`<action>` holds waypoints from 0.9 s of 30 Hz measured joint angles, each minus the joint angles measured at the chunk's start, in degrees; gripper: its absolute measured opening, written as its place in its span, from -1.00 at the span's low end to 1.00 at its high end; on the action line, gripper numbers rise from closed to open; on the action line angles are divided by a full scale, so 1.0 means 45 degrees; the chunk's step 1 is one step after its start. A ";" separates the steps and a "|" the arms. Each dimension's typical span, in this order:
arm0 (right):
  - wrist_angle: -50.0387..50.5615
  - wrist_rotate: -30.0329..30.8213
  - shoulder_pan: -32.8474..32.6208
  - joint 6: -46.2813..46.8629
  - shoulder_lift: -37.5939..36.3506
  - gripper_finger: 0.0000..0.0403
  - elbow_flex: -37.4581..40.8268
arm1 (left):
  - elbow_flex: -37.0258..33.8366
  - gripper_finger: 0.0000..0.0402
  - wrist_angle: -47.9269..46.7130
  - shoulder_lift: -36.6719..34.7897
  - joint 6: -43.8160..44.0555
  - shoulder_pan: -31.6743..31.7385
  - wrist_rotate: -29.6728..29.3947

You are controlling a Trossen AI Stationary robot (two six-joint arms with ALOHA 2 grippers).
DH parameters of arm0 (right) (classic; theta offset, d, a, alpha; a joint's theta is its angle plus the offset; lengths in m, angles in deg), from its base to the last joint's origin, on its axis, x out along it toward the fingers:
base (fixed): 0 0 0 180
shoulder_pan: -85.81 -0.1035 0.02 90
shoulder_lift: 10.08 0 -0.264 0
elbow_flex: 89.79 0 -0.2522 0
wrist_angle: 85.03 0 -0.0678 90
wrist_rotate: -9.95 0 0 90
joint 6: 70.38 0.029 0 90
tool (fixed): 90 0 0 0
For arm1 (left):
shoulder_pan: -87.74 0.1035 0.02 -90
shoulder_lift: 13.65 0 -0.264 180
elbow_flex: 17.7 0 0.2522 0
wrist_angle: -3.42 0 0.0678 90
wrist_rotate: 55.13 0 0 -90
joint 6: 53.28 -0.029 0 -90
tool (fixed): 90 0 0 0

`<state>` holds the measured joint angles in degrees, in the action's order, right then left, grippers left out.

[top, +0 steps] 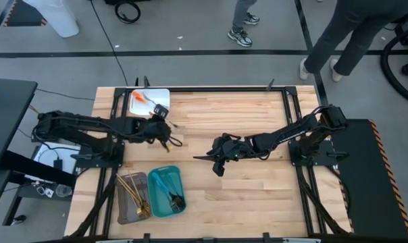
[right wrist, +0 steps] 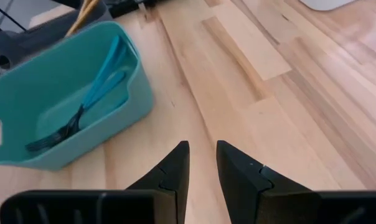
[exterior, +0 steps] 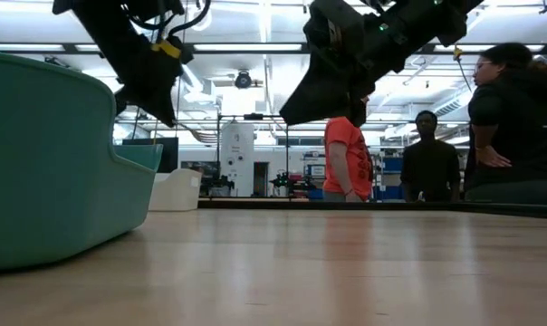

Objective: Sort silverware by color (type)
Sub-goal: Put the orange fork into the white bin

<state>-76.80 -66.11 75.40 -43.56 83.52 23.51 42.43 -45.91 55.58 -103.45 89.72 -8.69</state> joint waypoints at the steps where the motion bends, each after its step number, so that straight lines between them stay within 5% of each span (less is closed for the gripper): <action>1: -0.0048 0.0000 0.0006 -0.0003 0.0000 -0.55 0.0074 | 0.0000 -0.94 0.0018 -0.0125 -0.0059 0.0182 0.0003; 27: -0.0380 -0.0019 -0.0100 0.0084 0.0010 -0.55 0.0543 | 0.0010 -0.94 0.1445 -0.0652 -0.1515 0.3256 -0.0036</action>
<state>-78.51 -66.20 74.95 -43.18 83.56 25.95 42.47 -39.41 52.65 -110.27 104.38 -8.85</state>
